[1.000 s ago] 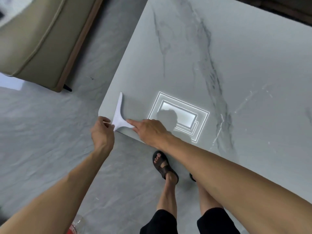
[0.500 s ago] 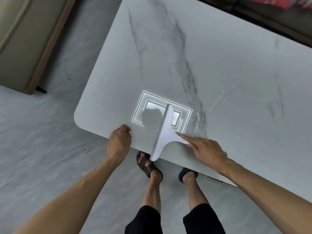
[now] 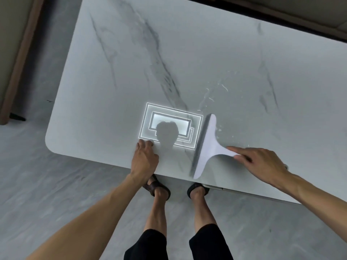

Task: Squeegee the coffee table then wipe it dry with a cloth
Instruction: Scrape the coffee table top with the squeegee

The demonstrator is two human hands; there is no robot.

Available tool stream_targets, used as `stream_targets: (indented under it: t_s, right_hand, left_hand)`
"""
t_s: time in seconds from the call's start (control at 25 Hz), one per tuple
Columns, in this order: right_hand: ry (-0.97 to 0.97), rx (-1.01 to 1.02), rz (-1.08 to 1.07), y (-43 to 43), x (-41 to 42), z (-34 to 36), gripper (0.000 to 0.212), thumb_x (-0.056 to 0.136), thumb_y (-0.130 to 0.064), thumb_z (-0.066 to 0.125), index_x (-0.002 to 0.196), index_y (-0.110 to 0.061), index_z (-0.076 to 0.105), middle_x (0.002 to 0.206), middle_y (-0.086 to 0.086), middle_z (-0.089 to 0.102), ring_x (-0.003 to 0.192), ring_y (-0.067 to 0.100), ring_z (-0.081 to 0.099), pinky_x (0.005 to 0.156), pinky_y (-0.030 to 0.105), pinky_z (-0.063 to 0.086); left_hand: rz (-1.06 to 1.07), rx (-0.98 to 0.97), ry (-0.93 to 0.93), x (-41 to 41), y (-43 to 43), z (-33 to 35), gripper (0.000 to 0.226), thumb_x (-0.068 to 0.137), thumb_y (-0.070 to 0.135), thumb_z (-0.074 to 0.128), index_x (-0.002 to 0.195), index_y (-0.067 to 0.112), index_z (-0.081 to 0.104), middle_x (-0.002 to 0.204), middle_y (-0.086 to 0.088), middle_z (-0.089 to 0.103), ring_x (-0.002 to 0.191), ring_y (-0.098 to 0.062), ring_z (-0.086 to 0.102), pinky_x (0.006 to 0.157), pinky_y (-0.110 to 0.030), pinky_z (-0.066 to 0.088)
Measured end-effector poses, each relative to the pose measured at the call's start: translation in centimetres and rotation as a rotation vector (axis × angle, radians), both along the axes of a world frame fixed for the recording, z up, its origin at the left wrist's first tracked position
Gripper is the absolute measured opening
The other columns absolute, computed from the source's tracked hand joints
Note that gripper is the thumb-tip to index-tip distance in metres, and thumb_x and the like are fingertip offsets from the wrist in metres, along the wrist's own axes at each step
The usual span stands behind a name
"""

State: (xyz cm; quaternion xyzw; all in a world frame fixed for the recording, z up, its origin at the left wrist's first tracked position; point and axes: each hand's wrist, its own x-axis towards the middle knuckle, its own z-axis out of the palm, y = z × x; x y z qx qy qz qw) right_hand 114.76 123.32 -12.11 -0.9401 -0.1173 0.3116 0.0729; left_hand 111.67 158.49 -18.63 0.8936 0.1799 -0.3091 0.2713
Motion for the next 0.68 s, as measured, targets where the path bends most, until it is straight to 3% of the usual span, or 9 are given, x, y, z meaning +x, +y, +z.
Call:
stream_targets:
  t_s: [0.12,0.28,0.36,0.52,0.68]
  right_hand:
    - [0.070,0.181,0.123,5.4,-0.5,-1.1,0.036,0.094,-0.058,0.037,0.129,-0.066,0.036,0.120,-0.022,0.065,0.106,0.011,0.062,0.077,0.029,0.046]
    - [0.130,0.237,0.350,11.0,-1.7,-4.1,0.033,0.097,-0.052,0.040,0.128,-0.053,0.051,0.098,-0.008,0.070,0.087,0.018,0.064,0.061,0.029,0.034]
    - [0.120,0.207,0.359,9.0,-1.5,-5.0,0.033,0.097,-0.052,0.038,0.128,-0.053,0.050,0.098,-0.006,0.070,0.089,0.019,0.064,0.062,0.030,0.039]
    - [0.094,0.121,0.315,0.8,0.4,-4.8,0.033,0.096,-0.054,0.037,0.127,-0.055,0.047,0.110,-0.008,0.069,0.101,0.018,0.064,0.075,0.034,0.047]
    - [0.064,-0.029,0.229,-8.4,3.7,-3.1,0.033,0.096,-0.054,0.036,0.126,-0.059,0.047,0.116,-0.012,0.068,0.106,0.019,0.063,0.078,0.034,0.044]
  left_hand:
    - [0.073,-0.005,-0.047,-1.1,-0.9,0.6,0.039,0.084,0.001,0.047,0.123,0.006,0.048,0.127,-0.008,0.047,0.109,-0.031,0.055,0.083,-0.035,0.045]
    - [0.121,0.015,-0.045,-2.5,-2.4,0.7,0.035,0.081,-0.002,0.046,0.115,0.007,0.047,0.118,-0.008,0.051,0.100,-0.031,0.056,0.076,-0.032,0.040]
    - [0.090,0.025,-0.055,-3.0,-3.8,0.4,0.034,0.080,-0.004,0.047,0.112,0.006,0.047,0.115,-0.008,0.047,0.100,-0.030,0.054,0.078,-0.032,0.041]
    - [0.067,-0.006,-0.071,-2.7,-7.7,0.0,0.039,0.074,-0.006,0.047,0.111,0.005,0.045,0.114,-0.009,0.042,0.108,-0.028,0.047,0.096,-0.040,0.044]
    - [0.007,-0.028,0.080,-1.6,-11.7,-0.1,0.045,0.077,0.000,0.048,0.121,0.002,0.042,0.133,-0.018,0.038,0.127,-0.036,0.036,0.106,-0.045,0.039]
